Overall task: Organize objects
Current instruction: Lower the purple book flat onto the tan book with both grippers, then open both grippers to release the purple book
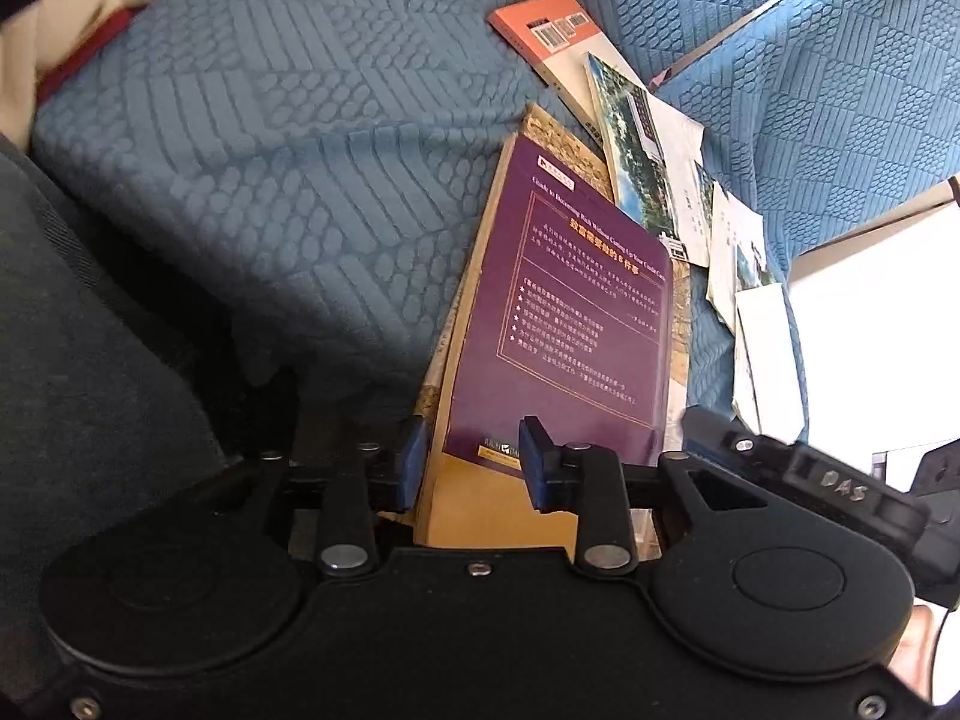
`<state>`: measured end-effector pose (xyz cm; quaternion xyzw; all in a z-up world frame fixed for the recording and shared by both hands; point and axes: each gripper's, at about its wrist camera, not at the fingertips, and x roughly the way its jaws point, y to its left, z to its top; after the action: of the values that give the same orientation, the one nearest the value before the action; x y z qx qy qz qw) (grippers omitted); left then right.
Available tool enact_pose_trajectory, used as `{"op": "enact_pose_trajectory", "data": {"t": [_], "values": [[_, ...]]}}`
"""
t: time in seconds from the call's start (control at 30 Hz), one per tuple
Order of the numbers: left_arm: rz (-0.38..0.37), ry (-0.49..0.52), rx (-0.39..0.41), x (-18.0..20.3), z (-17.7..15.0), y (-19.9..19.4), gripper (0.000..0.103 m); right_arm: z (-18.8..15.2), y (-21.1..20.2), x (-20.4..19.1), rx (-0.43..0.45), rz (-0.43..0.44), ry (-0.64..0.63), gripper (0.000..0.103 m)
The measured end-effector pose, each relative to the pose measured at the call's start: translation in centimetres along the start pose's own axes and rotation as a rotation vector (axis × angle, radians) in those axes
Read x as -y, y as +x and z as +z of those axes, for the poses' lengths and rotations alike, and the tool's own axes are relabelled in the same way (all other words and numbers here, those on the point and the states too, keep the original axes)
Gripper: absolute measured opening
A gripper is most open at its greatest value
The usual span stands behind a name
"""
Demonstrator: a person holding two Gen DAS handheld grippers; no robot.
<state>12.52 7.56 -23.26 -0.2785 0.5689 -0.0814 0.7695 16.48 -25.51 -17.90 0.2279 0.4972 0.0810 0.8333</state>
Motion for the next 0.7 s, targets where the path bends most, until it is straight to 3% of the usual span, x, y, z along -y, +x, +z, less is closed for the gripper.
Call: {"op": "enact_pose_trajectory", "data": {"t": [0.33,0.7], "values": [[0.054,0.15,0.148,4.2,0.9,-5.4,0.028,1.0,-5.2,-4.1,0.151,-0.038,-0.14,0.041],[0.039,0.262,0.287,8.9,1.0,-11.3,0.027,0.5,-10.3,-8.5,0.28,-0.026,-0.215,0.041]]}}
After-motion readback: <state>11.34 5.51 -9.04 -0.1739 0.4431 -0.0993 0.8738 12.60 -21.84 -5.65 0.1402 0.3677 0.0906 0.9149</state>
